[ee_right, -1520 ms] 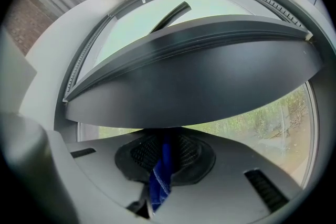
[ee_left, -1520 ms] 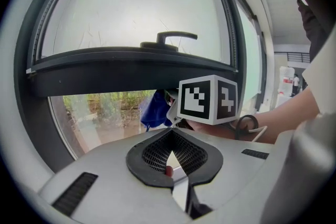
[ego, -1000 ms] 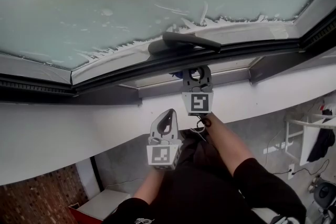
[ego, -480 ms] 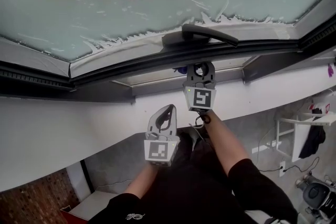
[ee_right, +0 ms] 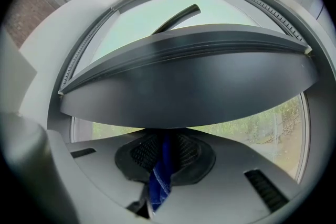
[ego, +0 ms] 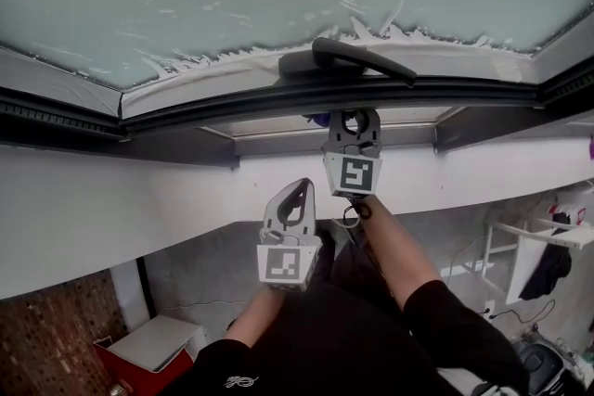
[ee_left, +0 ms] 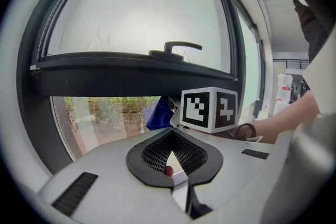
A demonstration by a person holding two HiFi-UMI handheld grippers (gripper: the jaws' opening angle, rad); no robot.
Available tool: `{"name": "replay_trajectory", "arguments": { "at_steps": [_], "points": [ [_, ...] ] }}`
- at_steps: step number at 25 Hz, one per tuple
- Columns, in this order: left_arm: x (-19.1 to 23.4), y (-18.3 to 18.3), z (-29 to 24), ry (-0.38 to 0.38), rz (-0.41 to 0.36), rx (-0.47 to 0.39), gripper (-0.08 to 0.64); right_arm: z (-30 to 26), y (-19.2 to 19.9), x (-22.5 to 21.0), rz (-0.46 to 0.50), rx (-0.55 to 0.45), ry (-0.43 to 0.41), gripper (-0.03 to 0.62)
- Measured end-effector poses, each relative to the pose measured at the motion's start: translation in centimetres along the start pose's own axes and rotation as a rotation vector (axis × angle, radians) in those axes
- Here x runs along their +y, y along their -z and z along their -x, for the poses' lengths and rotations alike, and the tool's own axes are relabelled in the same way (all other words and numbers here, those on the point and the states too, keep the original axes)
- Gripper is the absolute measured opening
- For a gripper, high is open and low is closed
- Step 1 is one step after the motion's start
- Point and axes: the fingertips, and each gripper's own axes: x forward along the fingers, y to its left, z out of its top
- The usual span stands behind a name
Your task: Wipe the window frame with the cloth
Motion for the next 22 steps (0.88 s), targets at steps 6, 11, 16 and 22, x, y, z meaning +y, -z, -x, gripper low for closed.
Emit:
{"name": "replay_trajectory", "arguments": {
  "at_steps": [6, 11, 16, 22],
  "points": [
    [-2.0, 0.0, 0.1, -0.029, -0.01, 0.017, 0.005, 0.2, -0.1, -0.6, -0.027, -0.007, -0.034, 0.022],
    [-2.8, -0.2, -0.1, -0.048, -0.014, 0.023, 0.005, 0.4, -0.1, -1.3, -0.031, -0.007, -0.049, 0.021],
    [-3.6, -0.2, -0.5, -0.051, -0.019, 0.024, 0.004, 0.6, -0.2, -2.1, -0.032, -0.01, -0.055, 0.021],
    [-4.5, -0.2, -1.0, -0.046, -0.021, 0.032, 0.004, 0.9, -0.1, -3.2, -0.032, -0.006, -0.055, 0.021]
  ]
}}
